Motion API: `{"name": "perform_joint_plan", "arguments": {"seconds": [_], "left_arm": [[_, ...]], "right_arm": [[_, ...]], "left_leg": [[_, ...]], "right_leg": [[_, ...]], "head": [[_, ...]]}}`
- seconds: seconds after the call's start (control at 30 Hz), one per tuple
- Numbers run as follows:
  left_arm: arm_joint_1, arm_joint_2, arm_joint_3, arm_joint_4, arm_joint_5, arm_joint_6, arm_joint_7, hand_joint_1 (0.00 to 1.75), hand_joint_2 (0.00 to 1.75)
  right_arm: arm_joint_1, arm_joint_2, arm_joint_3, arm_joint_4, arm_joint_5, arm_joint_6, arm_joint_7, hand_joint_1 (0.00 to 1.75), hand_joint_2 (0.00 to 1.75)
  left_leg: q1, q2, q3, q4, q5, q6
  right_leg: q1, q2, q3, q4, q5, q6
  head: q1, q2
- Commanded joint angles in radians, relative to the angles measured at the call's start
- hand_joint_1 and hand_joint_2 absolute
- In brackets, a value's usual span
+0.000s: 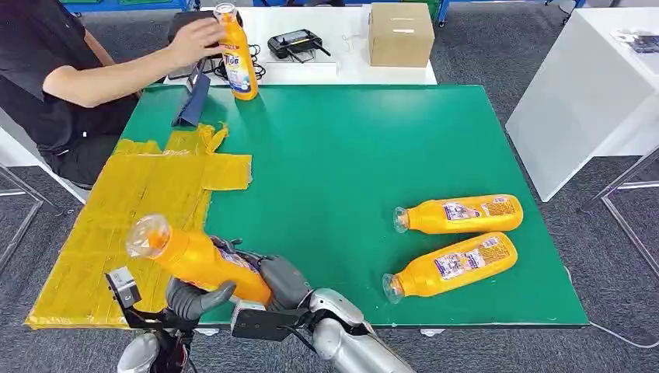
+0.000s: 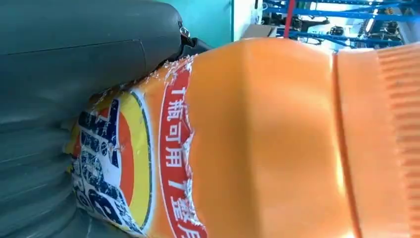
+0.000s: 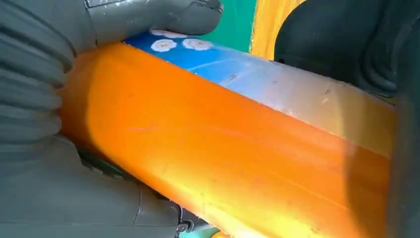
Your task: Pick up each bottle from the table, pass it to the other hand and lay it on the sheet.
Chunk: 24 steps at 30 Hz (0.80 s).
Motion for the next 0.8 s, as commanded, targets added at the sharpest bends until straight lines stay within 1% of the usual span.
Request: {"name": "perform_joint_plan", "arguments": {"seconds": [0.03,0.07,0.1,0.17,0.2,0.23,0.27,0.3,0.33,0.37,0.4,0.5,0.53,0.57,0.6,0.63,0.7,0.73,0.77,0.8], "left_arm": [[-0.04,-0.023,-0.034,-0.091,-0.262,0.177,-0.11,1.75,1.75],[-0.035,-0.028,-0.02,-0.116,-0.335,0.248,-0.128,1.75,1.75],[-0.032,-0.024,-0.012,-0.131,-0.334,0.243,-0.127,1.75,1.75],[-0.037,-0.046,0.026,-0.161,-0.593,0.509,-0.184,1.75,1.75],[-0.038,-0.039,0.023,-0.166,-0.632,0.551,-0.185,1.75,1.75],[-0.038,-0.04,0.034,-0.173,-0.817,0.755,-0.186,1.75,1.75],[-0.035,-0.034,0.037,-0.166,-0.918,0.862,-0.183,1.75,1.75],[-0.03,-0.023,0.033,-0.168,-0.918,0.877,-0.182,1.75,1.75],[-0.027,-0.02,0.052,-0.15,-1.098,1.021,-0.142,1.75,1.75],[-0.025,-0.004,0.044,-0.14,-1.098,1.033,-0.137,1.75,1.75],[-0.026,0.001,0.042,-0.131,-1.094,1.041,-0.136,1.75,1.75],[-0.028,0.001,0.036,-0.127,-1.093,1.045,-0.136,1.75,1.75],[-0.028,0.002,0.057,-0.108,-1.245,1.121,-0.066,1.75,1.75],[-0.025,0.019,0.057,-0.086,-1.345,1.166,0.0,1.75,1.75],[-0.028,0.05,0.061,-0.039,-1.416,1.159,0.068,1.75,1.75],[-0.033,0.062,0.08,0.004,-1.492,1.167,0.113,1.75,1.75],[-0.065,0.096,0.087,0.128,-1.6,1.167,0.187,1.75,1.75],[-0.075,0.106,0.091,0.168,-1.637,1.171,0.212,1.75,1.75],[-0.088,0.121,0.096,0.214,-1.676,1.146,0.249,1.75,1.75],[-0.132,0.146,0.088,0.31,-1.73,1.096,0.288,1.75,1.75]], "right_arm": [[-0.001,-0.096,-0.019,-0.06,0.139,-0.164,0.091,0.0,1.75],[0.02,-0.121,-0.063,-0.133,0.135,-0.163,0.093,0.0,1.75],[0.035,-0.149,-0.084,-0.198,0.143,-0.137,0.105,0.0,1.75],[0.079,-0.203,-0.149,-0.334,0.168,-0.155,0.113,0.0,1.75],[0.099,-0.231,-0.173,-0.397,0.175,-0.147,0.115,0.0,1.75],[0.125,-0.268,-0.204,-0.48,0.192,-0.15,0.106,0.0,1.75],[0.147,-0.301,-0.228,-0.547,0.199,-0.154,0.103,0.0,1.75],[0.165,-0.323,-0.249,-0.598,0.195,-0.123,0.099,0.0,1.75],[0.179,-0.353,-0.267,-0.642,0.179,-0.142,0.055,0.0,1.75],[0.191,-0.377,-0.284,-0.674,0.17,-0.135,0.045,0.0,1.75],[0.201,-0.383,-0.294,-0.693,0.166,-0.124,0.042,0.0,1.75],[0.201,-0.37,-0.291,-0.683,0.168,-0.123,0.041,0.0,1.75],[0.202,-0.388,-0.292,-0.695,0.162,-0.135,0.036,0.0,1.75],[0.22,-0.42,-0.315,-0.737,0.125,-0.141,0.022,0.0,1.75],[0.242,-0.489,-0.347,-0.802,0.098,-0.13,0.025,0.0,1.75],[0.262,-0.536,-0.38,-0.845,0.051,-0.093,0.012,0.0,1.75],[0.307,-0.604,-0.468,-0.908,-0.004,-0.011,-0.001,0.0,1.75],[0.312,-0.619,-0.49,-0.914,-0.014,0.025,-0.001,0.0,1.75],[0.31,-0.641,-0.505,-0.919,-0.038,0.059,-0.006,0.0,1.75],[0.308,-0.651,-0.532,-0.925,-0.049,0.07,-0.025,0.0,1.75]], "left_leg": [[0.001,-0.005,0.0,0.0,0.001,0.0],[0.002,-0.006,-0.001,0.0,0.0,0.001],[0.001,-0.005,-0.001,0.0,0.0,0.001],[0.002,-0.007,-0.001,0.0,0.001,0.001],[0.001,-0.007,-0.002,0.0,0.0,0.001],[0.002,-0.008,-0.001,0.0,0.001,0.001],[0.001,-0.007,-0.002,0.0,0.001,0.001],[0.002,-0.01,-0.001,0.0,0.001,0.002],[0.0,-0.008,-0.002,0.0,0.0,0.001],[0.0,-0.006,-0.001,0.0,0.0,0.001],[0.0,-0.006,0.0,-0.001,0.0,0.001],[-0.001,-0.007,0.0,0.0,0.0,0.001],[0.0,-0.007,0.001,-0.001,0.0,0.001],[0.0,-0.005,-0.001,0.0,0.0,0.001],[-0.001,-0.004,0.0,0.0,0.0,0.001],[-0.001,-0.007,0.001,-0.003,0.001,0.001],[-0.001,-0.008,0.002,-0.003,0.001,0.001],[-0.001,-0.011,0.003,-0.004,0.002,0.001],[-0.002,-0.013,0.001,-0.003,0.002,0.001],[-0.002,-0.011,0.002,-0.003,0.002,0.001]], "right_leg": [[0.001,-0.005,0.002,-0.002,0.0,0.0],[0.002,-0.006,0.002,-0.002,0.0,0.0],[0.001,-0.005,0.001,-0.001,0.0,0.0],[0.002,-0.008,0.003,-0.003,0.0,0.001],[0.001,-0.007,0.002,-0.002,0.0,0.001],[0.002,-0.008,0.004,-0.003,0.0,0.001],[0.001,-0.007,0.002,-0.002,0.0,0.001],[0.002,-0.01,0.005,-0.004,0.0,0.001],[0.0,-0.008,0.003,-0.002,0.0,0.001],[0.0,-0.005,0.002,-0.001,0.0,0.001],[0.0,-0.006,0.004,-0.003,0.0,0.001],[-0.001,-0.007,0.003,-0.002,-0.001,0.0],[0.0,-0.007,0.005,-0.003,0.0,0.0],[-0.001,-0.005,0.002,-0.002,0.0,0.0],[-0.003,-0.004,0.002,-0.001,0.0,0.0],[-0.002,-0.007,0.006,-0.004,0.0,0.0],[-0.003,-0.008,0.005,-0.004,0.0,0.0],[-0.003,-0.012,0.007,-0.006,0.0,0.0],[-0.004,-0.013,0.006,-0.004,0.0,0.001],[-0.003,-0.011,0.006,-0.005,0.0,0.001]], "head": [[0.0,0.0],[0.0,0.0],[0.0,0.0],[0.0,0.0],[0.0,0.0],[0.0,0.0],[0.0,0.0],[0.001,0.0],[0.0,0.0],[0.0,0.0],[0.0,0.0],[0.0,0.0],[0.0,0.0],[0.0,0.0],[0.0,0.0],[0.0,0.0],[-0.001,0.0],[0.0,0.0],[0.0,0.0],[0.0,0.0]]}}
